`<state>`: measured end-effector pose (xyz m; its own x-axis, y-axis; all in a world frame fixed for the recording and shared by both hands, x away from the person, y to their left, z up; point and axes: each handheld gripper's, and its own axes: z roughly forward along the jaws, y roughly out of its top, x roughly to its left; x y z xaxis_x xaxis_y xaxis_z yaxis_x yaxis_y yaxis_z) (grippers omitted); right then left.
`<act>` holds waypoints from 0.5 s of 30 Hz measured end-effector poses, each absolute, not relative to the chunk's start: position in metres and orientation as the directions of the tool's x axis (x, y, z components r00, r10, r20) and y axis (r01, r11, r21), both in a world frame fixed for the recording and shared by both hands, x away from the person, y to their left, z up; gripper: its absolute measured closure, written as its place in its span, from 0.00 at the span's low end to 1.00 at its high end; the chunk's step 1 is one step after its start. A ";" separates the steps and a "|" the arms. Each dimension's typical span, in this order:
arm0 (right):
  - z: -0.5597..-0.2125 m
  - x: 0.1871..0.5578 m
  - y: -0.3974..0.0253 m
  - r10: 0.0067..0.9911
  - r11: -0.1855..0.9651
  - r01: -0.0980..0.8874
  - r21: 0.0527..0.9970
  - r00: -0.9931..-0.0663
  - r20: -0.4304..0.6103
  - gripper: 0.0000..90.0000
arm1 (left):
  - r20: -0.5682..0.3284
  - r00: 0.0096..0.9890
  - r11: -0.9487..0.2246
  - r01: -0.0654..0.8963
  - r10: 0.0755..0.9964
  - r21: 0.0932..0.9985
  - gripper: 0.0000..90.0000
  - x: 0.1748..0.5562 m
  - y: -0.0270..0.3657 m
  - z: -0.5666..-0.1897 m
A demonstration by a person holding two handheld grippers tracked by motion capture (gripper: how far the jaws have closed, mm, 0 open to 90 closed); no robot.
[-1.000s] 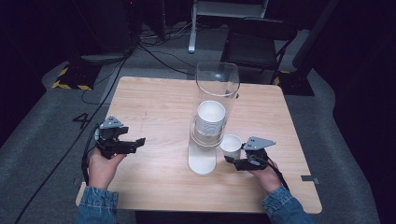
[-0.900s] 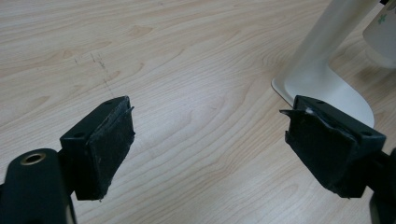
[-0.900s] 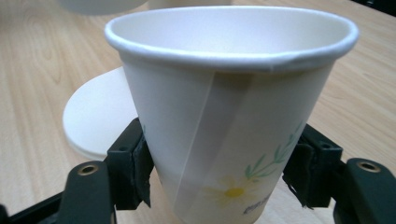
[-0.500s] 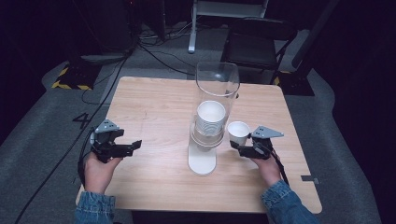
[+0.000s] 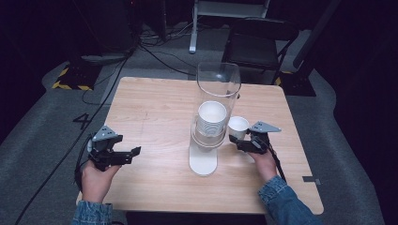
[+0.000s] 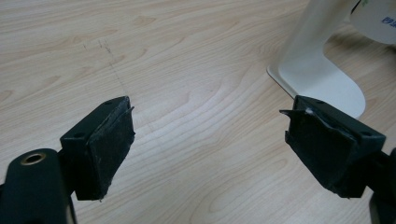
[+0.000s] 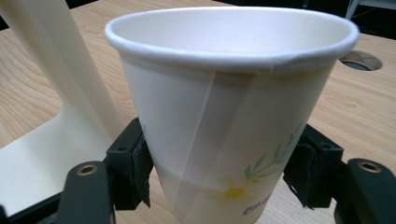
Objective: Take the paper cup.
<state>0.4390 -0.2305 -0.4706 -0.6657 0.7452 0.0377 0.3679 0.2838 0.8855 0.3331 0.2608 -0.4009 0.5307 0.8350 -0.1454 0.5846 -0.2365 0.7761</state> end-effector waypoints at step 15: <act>-0.486 0.452 -0.202 0.727 0.345 0.391 0.853 -0.687 0.021 0.36 | -0.165 0.495 -0.200 0.602 0.853 0.773 0.17 0.315 0.274 -0.406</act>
<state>0.4520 -0.2020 -0.4864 -0.6868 0.7265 0.0211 0.3912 0.3450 0.8532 0.3147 0.2743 -0.4056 0.4950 0.8531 -0.1648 0.6016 -0.1998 0.7734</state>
